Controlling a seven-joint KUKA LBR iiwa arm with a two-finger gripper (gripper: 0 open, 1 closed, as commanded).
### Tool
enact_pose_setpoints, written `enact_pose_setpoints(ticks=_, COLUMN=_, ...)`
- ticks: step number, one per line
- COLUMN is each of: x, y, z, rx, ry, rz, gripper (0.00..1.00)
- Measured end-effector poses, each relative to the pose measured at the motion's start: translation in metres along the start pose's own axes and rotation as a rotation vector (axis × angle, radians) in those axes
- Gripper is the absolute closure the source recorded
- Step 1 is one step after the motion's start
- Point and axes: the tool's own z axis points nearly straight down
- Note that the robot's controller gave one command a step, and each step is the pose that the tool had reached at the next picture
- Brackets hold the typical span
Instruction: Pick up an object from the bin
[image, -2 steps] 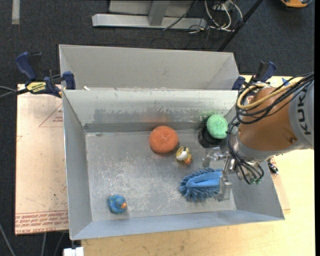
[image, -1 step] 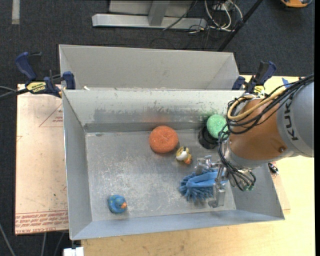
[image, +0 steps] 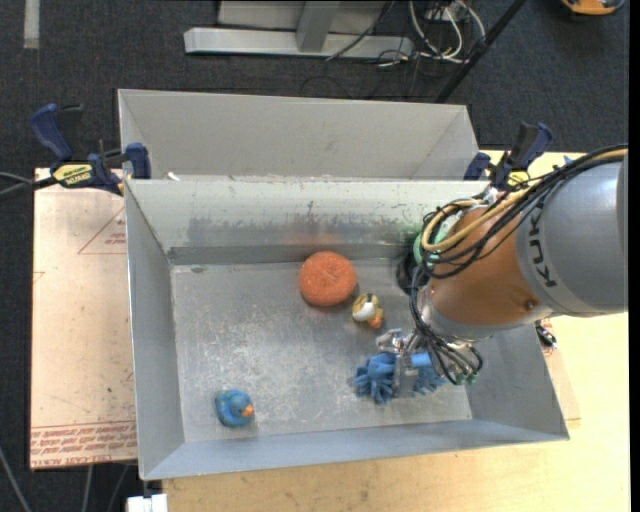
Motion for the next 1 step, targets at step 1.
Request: enact_pose_setpoints(ticks=1, x=0.0, y=0.0, z=0.0, rx=0.0, ry=0.0, rz=0.0, gripper=1.0)
